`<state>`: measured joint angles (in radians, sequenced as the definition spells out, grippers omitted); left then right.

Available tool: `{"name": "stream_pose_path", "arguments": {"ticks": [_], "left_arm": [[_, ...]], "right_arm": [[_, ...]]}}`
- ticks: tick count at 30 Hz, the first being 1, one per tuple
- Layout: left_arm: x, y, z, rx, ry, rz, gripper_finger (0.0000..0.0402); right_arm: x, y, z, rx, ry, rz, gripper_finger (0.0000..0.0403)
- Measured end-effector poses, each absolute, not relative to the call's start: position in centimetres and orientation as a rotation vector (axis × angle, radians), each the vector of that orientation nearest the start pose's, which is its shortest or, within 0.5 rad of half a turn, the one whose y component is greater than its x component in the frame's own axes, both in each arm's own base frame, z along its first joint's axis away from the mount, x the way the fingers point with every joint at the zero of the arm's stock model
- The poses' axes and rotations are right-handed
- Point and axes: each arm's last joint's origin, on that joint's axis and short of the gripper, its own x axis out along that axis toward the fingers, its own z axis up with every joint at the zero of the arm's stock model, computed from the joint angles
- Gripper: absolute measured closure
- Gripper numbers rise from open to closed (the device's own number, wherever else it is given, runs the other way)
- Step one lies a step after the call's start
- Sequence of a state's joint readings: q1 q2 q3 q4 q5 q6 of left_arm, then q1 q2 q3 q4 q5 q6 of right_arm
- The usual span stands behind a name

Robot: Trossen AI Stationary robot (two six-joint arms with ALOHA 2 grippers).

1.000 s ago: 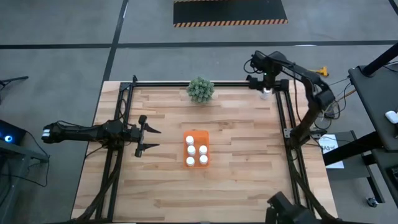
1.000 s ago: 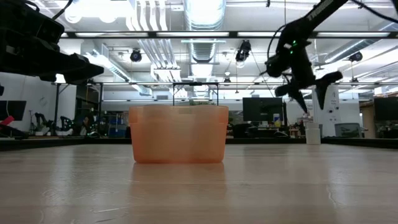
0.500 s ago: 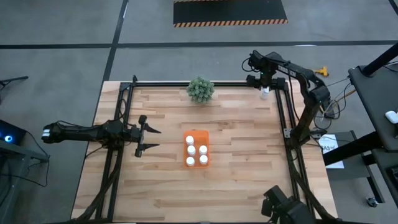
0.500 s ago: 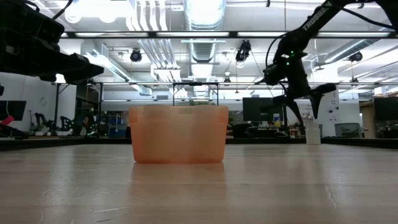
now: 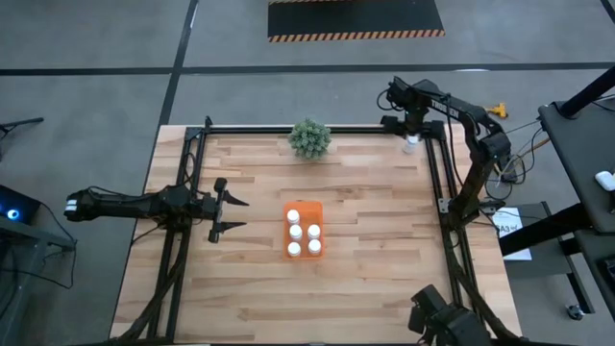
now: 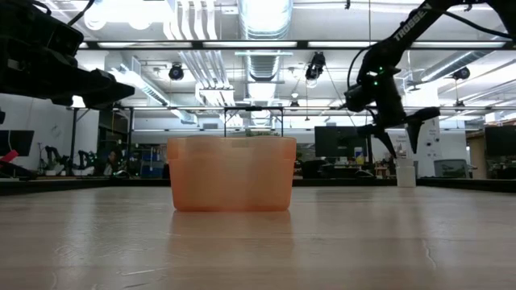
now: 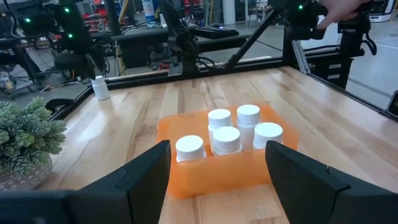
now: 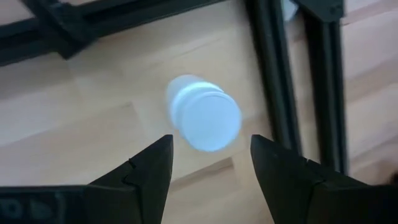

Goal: Pick and place pill bottles into a basket
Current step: Put the white pill bottle into the orange bin

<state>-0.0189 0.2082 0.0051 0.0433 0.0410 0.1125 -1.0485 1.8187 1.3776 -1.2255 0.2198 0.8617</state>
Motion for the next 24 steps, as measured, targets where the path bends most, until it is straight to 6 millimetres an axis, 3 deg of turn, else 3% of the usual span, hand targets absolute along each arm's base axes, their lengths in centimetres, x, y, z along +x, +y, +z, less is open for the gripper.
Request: {"name": "stream_pose_path", "arguments": {"ticks": [17, 24], "left_arm": [[10.92, -0.33, 15.21, 0.111, 0.156, -0.069, 0.0157], [10.92, -0.33, 15.21, 0.111, 0.156, -0.069, 0.0157]], "right_arm": [[15.27, -28.29, 20.95, 1.257, 1.160, -1.679, 0.0195], [15.26, -28.38, 20.66, 1.235, 1.145, -1.692, 0.0150]]}}
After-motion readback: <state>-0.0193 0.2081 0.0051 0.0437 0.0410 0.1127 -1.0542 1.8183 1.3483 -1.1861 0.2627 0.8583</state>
